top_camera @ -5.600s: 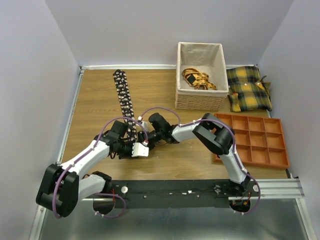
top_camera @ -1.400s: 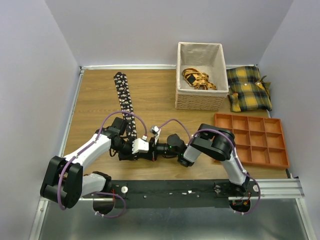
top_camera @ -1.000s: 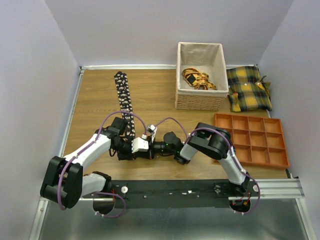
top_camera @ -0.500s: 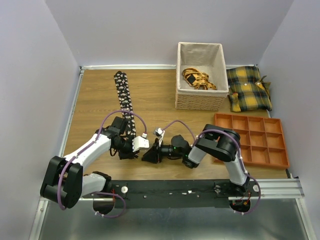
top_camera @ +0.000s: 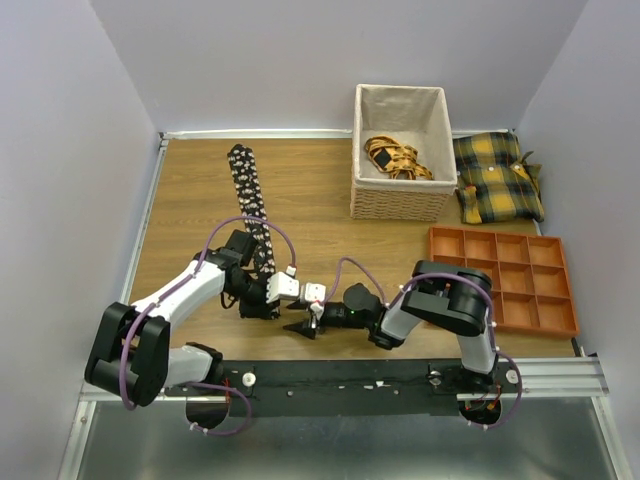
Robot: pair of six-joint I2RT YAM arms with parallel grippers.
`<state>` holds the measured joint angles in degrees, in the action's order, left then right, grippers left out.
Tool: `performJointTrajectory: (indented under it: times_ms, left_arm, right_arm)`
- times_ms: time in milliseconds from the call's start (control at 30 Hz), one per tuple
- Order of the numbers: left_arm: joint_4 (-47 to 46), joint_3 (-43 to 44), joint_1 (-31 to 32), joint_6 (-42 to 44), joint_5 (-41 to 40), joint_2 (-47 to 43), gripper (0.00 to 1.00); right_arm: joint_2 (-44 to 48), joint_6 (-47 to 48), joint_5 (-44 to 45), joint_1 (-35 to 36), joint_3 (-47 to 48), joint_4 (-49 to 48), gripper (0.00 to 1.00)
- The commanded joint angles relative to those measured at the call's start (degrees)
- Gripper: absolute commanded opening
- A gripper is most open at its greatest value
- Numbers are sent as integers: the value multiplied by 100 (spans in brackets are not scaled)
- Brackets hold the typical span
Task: Roll the ties
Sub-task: Roll the tie at the center of the board.
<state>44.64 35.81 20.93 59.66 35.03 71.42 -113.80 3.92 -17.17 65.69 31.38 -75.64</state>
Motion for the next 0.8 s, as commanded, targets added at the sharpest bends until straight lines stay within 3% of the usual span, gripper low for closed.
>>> performJointTrajectory:
  times_ms: [0,433,767]
  left_arm:
    - [282,189,-54,213,583,83,30]
    - [212,145,-62,213,743,83,30]
    - [176,128,-62,186,751,48,30]
  right_arm:
    - [-46,1646,389,207,53,-118,60]
    - [-380,1928,346,322,817,681,60]
    - [-213,2183,-269,357,405,936,59]
